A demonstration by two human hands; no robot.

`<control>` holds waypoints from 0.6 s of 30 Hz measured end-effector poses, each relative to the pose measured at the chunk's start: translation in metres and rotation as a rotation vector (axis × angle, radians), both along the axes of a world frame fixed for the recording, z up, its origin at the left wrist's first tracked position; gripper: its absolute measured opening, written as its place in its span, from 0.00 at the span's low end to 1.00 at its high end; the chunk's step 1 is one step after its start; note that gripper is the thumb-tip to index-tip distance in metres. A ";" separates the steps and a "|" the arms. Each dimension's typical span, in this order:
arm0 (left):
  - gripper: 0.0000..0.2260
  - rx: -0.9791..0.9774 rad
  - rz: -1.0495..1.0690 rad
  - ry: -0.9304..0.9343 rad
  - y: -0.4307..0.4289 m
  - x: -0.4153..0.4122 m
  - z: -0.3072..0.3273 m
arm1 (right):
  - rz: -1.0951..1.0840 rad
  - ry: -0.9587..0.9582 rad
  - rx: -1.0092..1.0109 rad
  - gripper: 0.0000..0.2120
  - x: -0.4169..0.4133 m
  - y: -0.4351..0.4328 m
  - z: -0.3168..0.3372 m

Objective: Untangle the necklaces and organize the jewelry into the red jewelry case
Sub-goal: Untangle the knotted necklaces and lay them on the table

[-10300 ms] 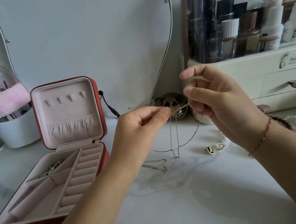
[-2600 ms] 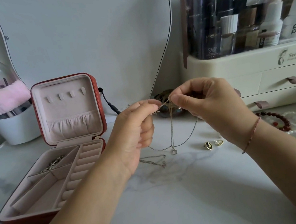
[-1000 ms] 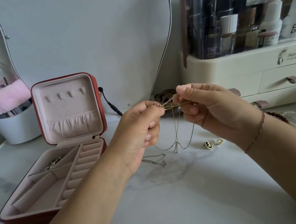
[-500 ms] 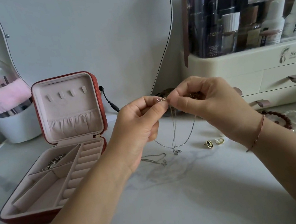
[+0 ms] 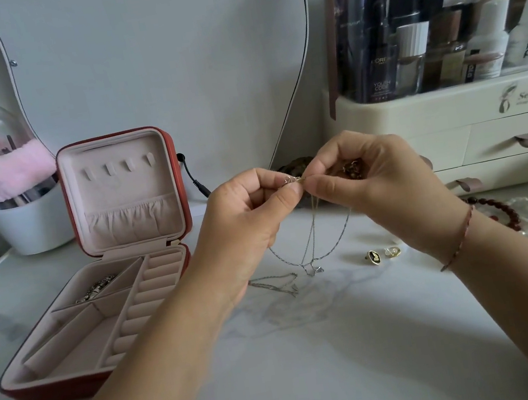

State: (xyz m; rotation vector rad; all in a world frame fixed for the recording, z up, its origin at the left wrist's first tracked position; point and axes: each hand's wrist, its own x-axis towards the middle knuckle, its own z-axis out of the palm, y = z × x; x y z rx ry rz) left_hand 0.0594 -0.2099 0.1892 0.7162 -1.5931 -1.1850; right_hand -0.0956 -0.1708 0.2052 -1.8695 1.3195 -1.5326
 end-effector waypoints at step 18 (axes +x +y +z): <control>0.02 -0.242 0.102 -0.078 0.000 -0.001 -0.004 | 0.285 -0.559 0.365 0.06 -0.006 -0.012 -0.007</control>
